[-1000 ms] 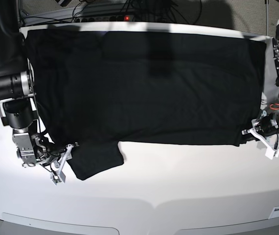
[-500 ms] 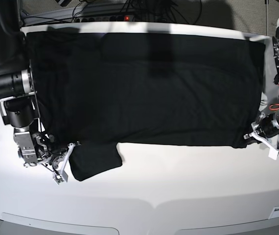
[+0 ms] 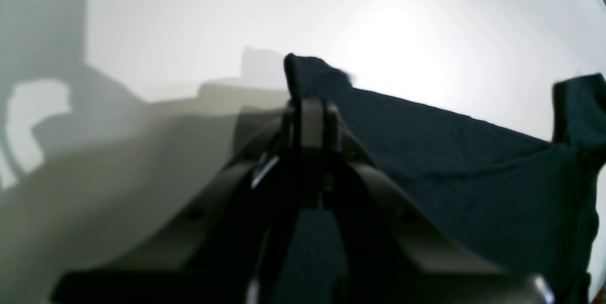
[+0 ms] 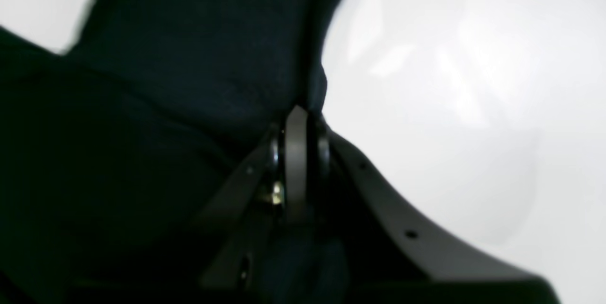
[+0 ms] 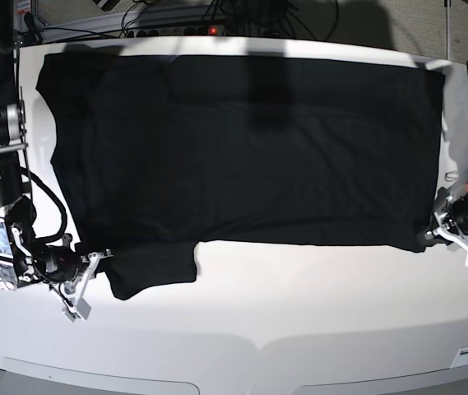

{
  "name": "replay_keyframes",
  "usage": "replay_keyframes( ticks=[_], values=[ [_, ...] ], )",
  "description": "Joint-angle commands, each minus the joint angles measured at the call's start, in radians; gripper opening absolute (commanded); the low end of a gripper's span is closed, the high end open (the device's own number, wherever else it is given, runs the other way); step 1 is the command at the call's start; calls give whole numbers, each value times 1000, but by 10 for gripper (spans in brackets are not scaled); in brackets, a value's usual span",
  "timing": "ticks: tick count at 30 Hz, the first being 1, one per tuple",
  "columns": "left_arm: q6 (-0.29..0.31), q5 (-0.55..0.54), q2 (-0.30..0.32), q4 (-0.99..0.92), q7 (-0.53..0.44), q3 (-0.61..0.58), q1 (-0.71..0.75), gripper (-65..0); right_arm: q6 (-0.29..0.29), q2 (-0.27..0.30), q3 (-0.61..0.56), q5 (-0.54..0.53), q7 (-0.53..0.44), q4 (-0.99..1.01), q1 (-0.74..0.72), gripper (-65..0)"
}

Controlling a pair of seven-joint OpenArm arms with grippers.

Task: Fold the T-shirt properly
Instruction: 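Lift the hem and fold it over toward the collar edge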

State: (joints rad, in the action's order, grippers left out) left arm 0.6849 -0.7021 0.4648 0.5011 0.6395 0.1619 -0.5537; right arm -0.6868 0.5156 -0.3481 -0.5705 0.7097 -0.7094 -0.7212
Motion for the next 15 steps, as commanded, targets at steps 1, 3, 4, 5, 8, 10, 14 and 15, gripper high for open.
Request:
replay_keyframes(
  ticks=[1, 3, 4, 5, 8, 10, 14, 15],
  values=[
    [11, -34, 20, 32, -6, 1, -29, -650, -3, 21, 5, -34, 6, -69, -11, -650],
    [11, -46, 27, 60, 24, 1, -27, -650, 41, 44, 5, -71, 42, -200, 45, -650],
    [11, -59, 32, 70, 44, 1, -27, -650, 68, 59, 7, -82, 50, -269, 76, -650],
    [11, -77, 35, 78, 58, 1, -26, -650, 85, 71, 15, -82, 62, -333, 107, -650],
    [11, -150, 55, 99, 89, 1, -11, -650, 101, 92, 88, -39, 98, -494, 204, -650],
    [11, -214, 77, 132, 98, 1, 23, -650, 104, 93, 166, -40, 122, -595, 277, -650],
    [12, -288, 112, 259, 103, 1, 126, -650, 104, 91, 328, -84, 169, -774, 415, -650],
    [11, -301, 116, 303, 105, 1, 158, -650, 104, 92, 365, -98, 177, -812, 450, -650]
  ],
)
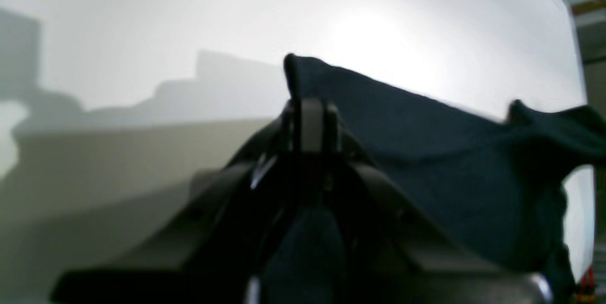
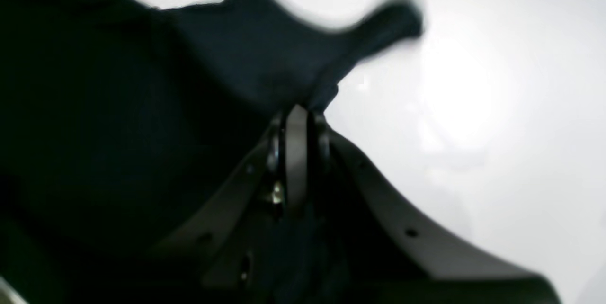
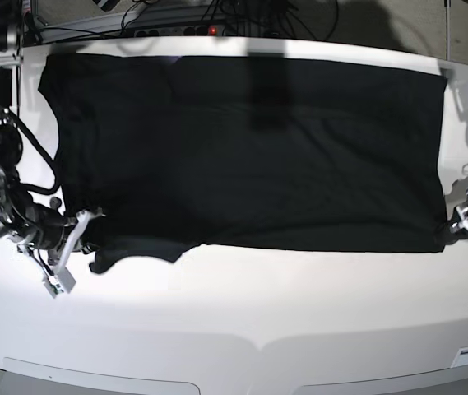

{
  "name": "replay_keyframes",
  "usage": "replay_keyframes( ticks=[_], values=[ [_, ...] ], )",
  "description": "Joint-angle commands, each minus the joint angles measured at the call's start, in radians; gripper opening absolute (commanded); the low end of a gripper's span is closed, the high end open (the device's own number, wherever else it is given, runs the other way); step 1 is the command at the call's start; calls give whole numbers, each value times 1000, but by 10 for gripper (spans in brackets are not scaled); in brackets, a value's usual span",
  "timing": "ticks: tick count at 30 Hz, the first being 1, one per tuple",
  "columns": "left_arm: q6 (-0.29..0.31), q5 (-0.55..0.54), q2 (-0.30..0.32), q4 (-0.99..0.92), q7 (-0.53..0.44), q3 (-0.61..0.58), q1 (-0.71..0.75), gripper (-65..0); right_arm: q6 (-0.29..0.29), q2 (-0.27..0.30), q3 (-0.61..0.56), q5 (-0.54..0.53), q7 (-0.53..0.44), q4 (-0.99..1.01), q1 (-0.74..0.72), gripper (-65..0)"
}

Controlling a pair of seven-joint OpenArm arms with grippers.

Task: Fold the T-shirt properly
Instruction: 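Lift the hem and fold it over toward the collar edge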

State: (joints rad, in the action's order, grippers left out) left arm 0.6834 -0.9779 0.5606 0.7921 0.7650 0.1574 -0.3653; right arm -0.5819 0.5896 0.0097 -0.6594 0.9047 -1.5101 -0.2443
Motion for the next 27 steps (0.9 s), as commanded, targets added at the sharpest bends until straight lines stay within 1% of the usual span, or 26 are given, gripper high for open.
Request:
replay_keyframes(
  ticks=[1, 2, 5, 9, 11, 13, 15, 17, 21, 25, 27],
  values=[
    [12, -29, 23, 60, -16, 6, 4, -650, -1, 17, 43, -18, -8, -48, 8, -650],
    [11, -30, 25, 107, -13, 6, 39, -650, -1, 17, 75, -27, -2, -82, 45, -650],
    [-22, -29, 28, 229, -19, 8, 140, -650, -1, 17, 157, -34, -2, -172, 157, -650],
    [-25, -30, 27, 355, -25, 42, 261, -650, -1, 10, 263, -43, -2, -277, 312, -650],
    [-25, -29, 27, 417, -24, 74, 320, -650, -2, -12, 327, -72, -3, -320, 378, -650],
    [-25, -29, 27, 478, -24, 113, 380, -650, -6, -47, 394, -93, -2, -355, 431, -650],
    [-25, -29, 27, 532, -22, 152, 437, -650, -23, -84, 454, -117, -1, -378, 475, -650],
    [-25, -29, 27, 575, -20, 188, 491, -650, -55, -118, 502, -130, 6, -388, 510, -650],
    [-25, -29, 27, 630, -18, 259, 578, -650, -97, -174, 571, -129, 32, -389, 562, -650],
    [-24, -24, 27, 650, 6, 293, 632, -650, -100, -213, 616, -129, 32, -389, 607, -650],
    [-23, -15, 27, 650, 6, 293, 654, -650, -101, -216, 621, -129, 32, -389, 633, -650]
  ],
)
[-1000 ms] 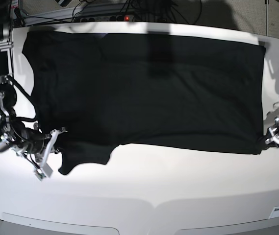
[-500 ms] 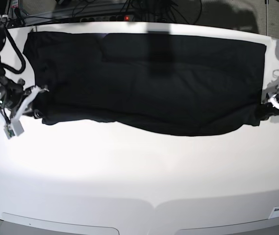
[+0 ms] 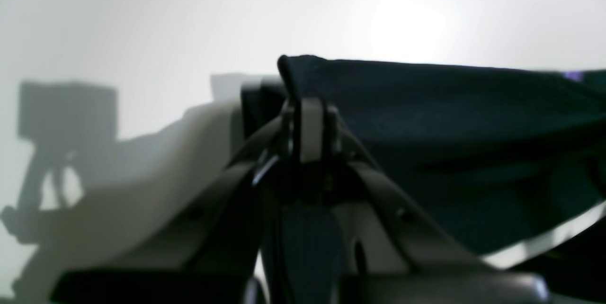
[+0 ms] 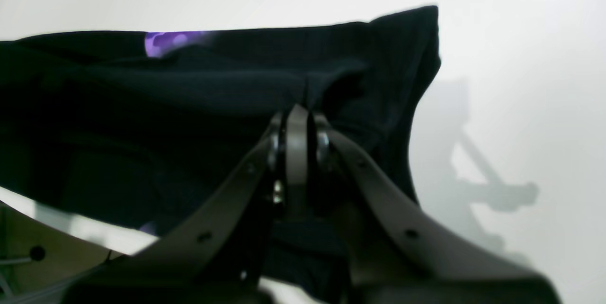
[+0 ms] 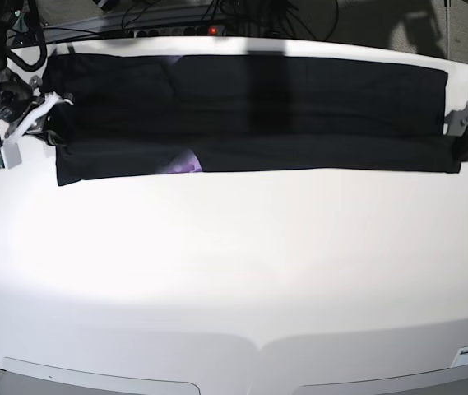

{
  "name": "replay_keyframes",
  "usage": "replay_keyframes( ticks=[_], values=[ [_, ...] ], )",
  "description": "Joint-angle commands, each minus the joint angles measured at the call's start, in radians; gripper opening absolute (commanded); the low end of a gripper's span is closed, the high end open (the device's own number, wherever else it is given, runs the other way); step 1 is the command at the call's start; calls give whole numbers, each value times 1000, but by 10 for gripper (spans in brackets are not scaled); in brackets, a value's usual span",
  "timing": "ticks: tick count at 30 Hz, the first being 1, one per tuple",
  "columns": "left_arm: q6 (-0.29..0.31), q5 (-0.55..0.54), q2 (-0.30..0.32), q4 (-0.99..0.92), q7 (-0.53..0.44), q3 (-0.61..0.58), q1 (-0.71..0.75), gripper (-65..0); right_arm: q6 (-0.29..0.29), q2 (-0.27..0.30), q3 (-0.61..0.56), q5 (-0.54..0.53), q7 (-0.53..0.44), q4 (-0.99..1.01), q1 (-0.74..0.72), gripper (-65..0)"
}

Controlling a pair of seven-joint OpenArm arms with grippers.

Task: Fold the T-shirt properly
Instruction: 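Lift the hem and fold it over toward the collar edge, then release the folded strip and reposition both grippers over its ends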

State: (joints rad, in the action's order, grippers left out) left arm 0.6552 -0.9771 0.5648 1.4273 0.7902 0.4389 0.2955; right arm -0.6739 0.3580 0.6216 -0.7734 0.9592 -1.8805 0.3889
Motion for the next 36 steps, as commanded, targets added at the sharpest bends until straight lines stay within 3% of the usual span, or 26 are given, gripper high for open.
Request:
replay_keyframes(
  ticks=[1, 10, 15, 17, 20, 23, 25, 36],
  values=[
    [7, -12, 23, 15, -20, 12, 5, -650, -9, 16, 9, -15, -24, -18, 13, -650],
    [19, 111, 8, 14, -48, 12, 56, -650, -8, 15, 9, 22, -27, -17, 96, -650],
    [18, 151, -5, 14, -49, 12, 57, -650, -8, 16, 6, 22, 23, -17, 105, -650],
    [18, 151, -4, 14, -46, 12, 56, -650, -8, 17, 6, 22, 24, -17, 105, -513],
    [18, 150, -1, 14, -46, 12, 56, -427, -8, 17, 6, 22, -13, -17, 104, -352],
    [18, 150, 1, 14, -46, 12, 57, -293, -8, 17, 6, 21, -94, -17, 104, -332],
    [18, 150, 1, 14, -33, 12, 56, -283, -8, 17, 6, 21, -122, -17, 95, -332],
    [30, 138, -11, -130, -63, 11, 39, -283, -8, 16, 6, -24, -64, -17, -7, -332]
  ],
)
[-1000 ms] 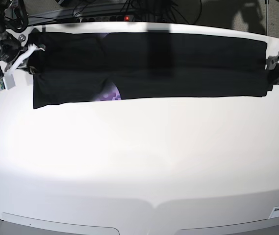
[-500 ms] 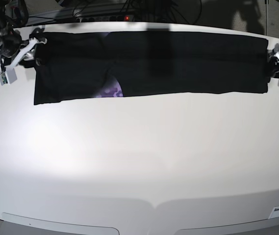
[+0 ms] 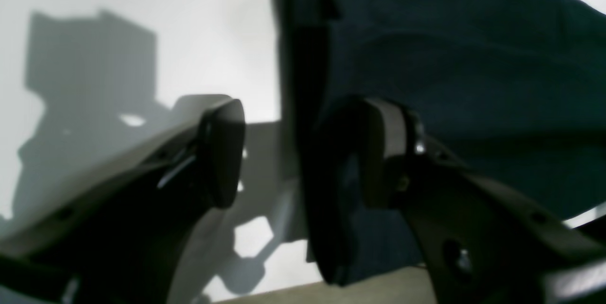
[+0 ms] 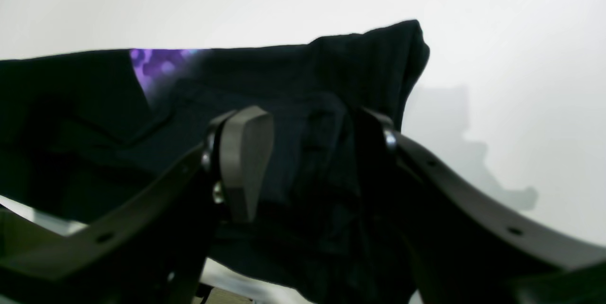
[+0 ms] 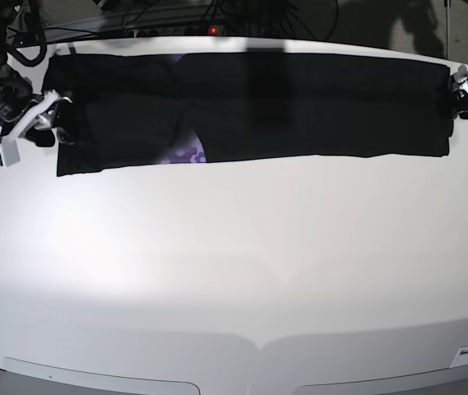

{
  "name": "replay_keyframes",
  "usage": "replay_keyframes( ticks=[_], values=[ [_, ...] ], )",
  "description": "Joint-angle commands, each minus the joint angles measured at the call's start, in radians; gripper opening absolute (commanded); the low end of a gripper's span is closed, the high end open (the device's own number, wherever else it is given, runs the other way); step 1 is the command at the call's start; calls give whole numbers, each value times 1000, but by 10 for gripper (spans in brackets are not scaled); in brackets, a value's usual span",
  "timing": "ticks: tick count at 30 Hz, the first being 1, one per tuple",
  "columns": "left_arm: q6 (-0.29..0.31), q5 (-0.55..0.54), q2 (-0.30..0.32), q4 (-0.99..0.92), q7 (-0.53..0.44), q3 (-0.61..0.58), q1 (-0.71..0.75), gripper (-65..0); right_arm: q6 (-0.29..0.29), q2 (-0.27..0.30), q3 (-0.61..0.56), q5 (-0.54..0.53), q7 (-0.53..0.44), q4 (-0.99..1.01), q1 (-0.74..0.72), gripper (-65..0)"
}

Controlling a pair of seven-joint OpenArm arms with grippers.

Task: Fold the T-shirt properly
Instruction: 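Release the folded strip and reposition both grippers over its ends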

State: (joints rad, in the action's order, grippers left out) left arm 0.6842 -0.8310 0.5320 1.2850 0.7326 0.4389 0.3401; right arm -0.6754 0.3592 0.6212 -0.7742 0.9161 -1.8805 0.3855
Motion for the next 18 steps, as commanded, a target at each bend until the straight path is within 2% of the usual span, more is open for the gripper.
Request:
replay_keyframes(
  ticks=[1, 3, 7, 10, 14, 17, 18],
  values=[
    [14, -17, 22, -13, 3, 11, -13, -283, -6, 15, 6, -23, -17, -17, -12, -332],
    [14, -82, 22, -53, 26, 11, -16, -286, -6, 15, 6, -23, -17, -17, -26, -332],
    [14, -259, 7, -67, 179, 11, -25, -305, -6, 15, 6, -23, -16, -17, -61, -333],
    [14, -288, -5, -67, 204, 11, -24, -349, -6, 15, 6, -23, -13, -17, -84, -333],
    [14, -289, -25, -67, 217, 11, -24, -463, -6, 15, 6, -39, -10, -17, -98, -333],
    [14, -305, -39, -67, 203, 11, -24, -628, -6, 15, 6, -85, -5, -17, -98, -333],
    [14, -307, -38, -67, 184, 11, -24, -650, -7, 15, 2, -95, -2, -17, -98, -333]
  ],
)
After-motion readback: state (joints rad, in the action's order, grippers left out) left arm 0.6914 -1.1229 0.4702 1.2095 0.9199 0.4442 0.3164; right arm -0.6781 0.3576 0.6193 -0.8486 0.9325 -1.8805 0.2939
